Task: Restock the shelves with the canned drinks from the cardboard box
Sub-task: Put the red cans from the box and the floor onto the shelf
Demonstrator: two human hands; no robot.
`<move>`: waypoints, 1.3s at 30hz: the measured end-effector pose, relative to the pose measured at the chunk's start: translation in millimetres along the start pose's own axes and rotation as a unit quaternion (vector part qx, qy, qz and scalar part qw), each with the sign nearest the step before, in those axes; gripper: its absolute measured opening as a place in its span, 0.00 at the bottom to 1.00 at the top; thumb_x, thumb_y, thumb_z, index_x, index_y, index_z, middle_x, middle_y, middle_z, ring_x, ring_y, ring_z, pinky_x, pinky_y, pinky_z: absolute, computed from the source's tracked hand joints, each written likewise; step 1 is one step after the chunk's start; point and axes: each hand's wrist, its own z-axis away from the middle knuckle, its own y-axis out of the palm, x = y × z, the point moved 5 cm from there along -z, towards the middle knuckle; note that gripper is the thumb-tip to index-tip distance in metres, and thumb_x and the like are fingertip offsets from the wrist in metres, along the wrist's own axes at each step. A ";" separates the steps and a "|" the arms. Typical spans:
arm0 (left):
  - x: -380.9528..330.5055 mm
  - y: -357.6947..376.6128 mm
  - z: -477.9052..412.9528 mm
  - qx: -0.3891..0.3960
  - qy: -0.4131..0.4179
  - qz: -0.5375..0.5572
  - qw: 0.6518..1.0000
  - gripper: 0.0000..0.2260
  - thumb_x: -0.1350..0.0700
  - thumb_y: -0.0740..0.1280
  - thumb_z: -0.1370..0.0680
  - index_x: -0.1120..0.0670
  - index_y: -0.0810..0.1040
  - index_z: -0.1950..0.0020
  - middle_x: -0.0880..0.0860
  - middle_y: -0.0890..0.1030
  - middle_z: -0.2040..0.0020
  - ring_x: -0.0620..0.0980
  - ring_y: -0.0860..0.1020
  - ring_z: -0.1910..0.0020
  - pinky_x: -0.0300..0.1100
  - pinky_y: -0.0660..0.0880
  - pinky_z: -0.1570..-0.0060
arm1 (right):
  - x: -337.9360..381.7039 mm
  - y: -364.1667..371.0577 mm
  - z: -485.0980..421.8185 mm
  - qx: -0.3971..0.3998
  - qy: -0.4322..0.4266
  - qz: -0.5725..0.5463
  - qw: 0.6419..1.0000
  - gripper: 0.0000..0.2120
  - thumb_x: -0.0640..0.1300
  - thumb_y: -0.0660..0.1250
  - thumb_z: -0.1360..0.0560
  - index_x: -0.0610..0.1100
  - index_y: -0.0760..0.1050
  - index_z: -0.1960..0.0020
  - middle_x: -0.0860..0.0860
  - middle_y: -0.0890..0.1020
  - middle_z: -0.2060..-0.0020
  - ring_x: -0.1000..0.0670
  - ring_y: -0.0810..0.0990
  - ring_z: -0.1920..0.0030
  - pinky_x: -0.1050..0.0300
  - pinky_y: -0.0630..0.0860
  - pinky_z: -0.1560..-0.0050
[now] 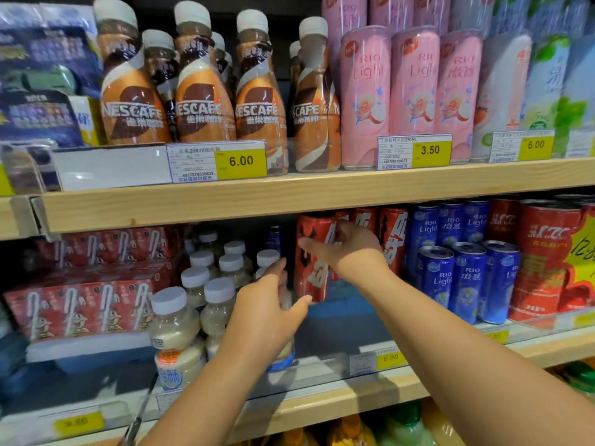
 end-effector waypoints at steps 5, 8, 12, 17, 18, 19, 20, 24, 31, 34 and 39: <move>14.1 -14.9 7.4 -0.051 0.004 -0.005 0.999 0.15 0.54 0.67 0.26 0.52 0.76 0.39 0.50 0.81 0.48 0.43 0.79 0.52 0.33 0.73 0.54 | 3.4 16.5 -33.7 -0.080 -0.021 0.060 0.995 0.28 0.64 0.69 0.33 0.44 0.76 0.43 0.47 0.81 0.44 0.46 0.78 0.44 0.56 0.74 0.49; 17.8 -23.3 8.3 -0.075 0.002 -0.018 0.997 0.13 0.55 0.66 0.26 0.50 0.78 0.42 0.50 0.80 0.52 0.43 0.78 0.56 0.37 0.75 0.55 | 0.7 32.3 -41.8 -0.068 -0.007 0.091 0.993 0.22 0.61 0.70 0.31 0.43 0.74 0.51 0.46 0.81 0.50 0.45 0.79 0.47 0.57 0.72 0.56; 22.4 -31.4 8.0 -0.092 -0.006 -0.038 0.995 0.11 0.56 0.66 0.26 0.54 0.79 0.45 0.51 0.80 0.52 0.47 0.77 0.52 0.44 0.75 0.50 | 2.5 50.5 -50.9 -0.049 -0.005 0.112 0.992 0.19 0.58 0.68 0.29 0.42 0.74 0.53 0.43 0.81 0.52 0.43 0.79 0.49 0.57 0.67 0.59; 26.0 -44.8 11.9 -0.119 0.014 -0.023 0.993 0.13 0.57 0.67 0.26 0.51 0.78 0.41 0.47 0.79 0.52 0.43 0.75 0.52 0.35 0.69 0.52 | 6.8 56.3 -59.5 -0.039 -0.010 0.170 0.985 0.21 0.56 0.66 0.26 0.38 0.74 0.47 0.43 0.80 0.49 0.43 0.79 0.48 0.57 0.68 0.58; 27.6 -46.0 12.2 -0.120 0.012 -0.022 0.992 0.14 0.57 0.67 0.26 0.51 0.77 0.41 0.46 0.78 0.53 0.42 0.74 0.52 0.34 0.68 0.52 | 6.5 57.2 -59.4 -0.048 -0.017 0.172 0.984 0.22 0.55 0.66 0.26 0.38 0.71 0.43 0.42 0.80 0.48 0.43 0.79 0.48 0.57 0.68 0.59; 28.9 -46.7 12.3 -0.120 0.009 -0.022 0.992 0.14 0.57 0.67 0.26 0.51 0.77 0.40 0.46 0.77 0.53 0.42 0.73 0.53 0.33 0.66 0.52 | 6.5 58.3 -59.0 -0.056 -0.024 0.168 0.984 0.25 0.54 0.67 0.26 0.37 0.68 0.39 0.42 0.80 0.47 0.42 0.79 0.48 0.56 0.68 0.59; 30.1 -47.0 12.7 -0.120 0.007 -0.023 0.993 0.14 0.57 0.67 0.25 0.51 0.77 0.40 0.45 0.77 0.52 0.41 0.72 0.53 0.32 0.66 0.52 | 6.9 59.7 -58.1 -0.060 -0.033 0.164 0.984 0.27 0.53 0.67 0.25 0.37 0.64 0.35 0.41 0.79 0.46 0.41 0.79 0.47 0.55 0.69 0.58; 31.1 -47.9 15.7 -0.111 0.005 -0.015 0.994 0.14 0.56 0.67 0.25 0.49 0.76 0.39 0.48 0.77 0.52 0.43 0.75 0.56 0.36 0.70 0.54 | 12.8 65.4 -54.2 -0.061 -0.094 0.228 0.967 0.28 0.50 0.63 0.23 0.42 0.55 0.28 0.38 0.65 0.32 0.37 0.77 0.45 0.51 0.70 0.56; 30.8 -42.0 15.2 -0.100 0.007 -0.024 0.995 0.13 0.55 0.67 0.26 0.49 0.77 0.42 0.49 0.77 0.56 0.45 0.77 0.61 0.45 0.75 0.54 | 20.0 64.0 -44.1 -0.065 -0.170 0.324 0.928 0.27 0.50 0.59 0.21 0.43 0.56 0.27 0.40 0.60 0.29 0.37 0.76 0.45 0.50 0.71 0.57; 21.8 -30.7 12.7 -0.084 0.023 -0.001 0.996 0.07 0.53 0.67 0.26 0.48 0.78 0.49 0.48 0.79 0.58 0.42 0.76 0.61 0.42 0.76 0.57 | 20.0 46.0 -26.5 -0.080 -0.194 0.305 0.929 0.23 0.46 0.59 0.22 0.43 0.60 0.29 0.42 0.63 0.30 0.38 0.77 0.50 0.53 0.66 0.62; -9.1 8.0 12.3 -0.035 0.051 0.037 0.997 0.08 0.50 0.66 0.25 0.49 0.76 0.64 0.48 0.79 0.70 0.44 0.77 0.67 0.41 0.75 0.66 | -30.5 3.7 12.9 -0.010 -0.100 0.278 0.955 0.05 0.41 0.60 0.25 0.42 0.74 0.53 0.44 0.78 0.56 0.39 0.78 0.51 0.54 0.68 0.60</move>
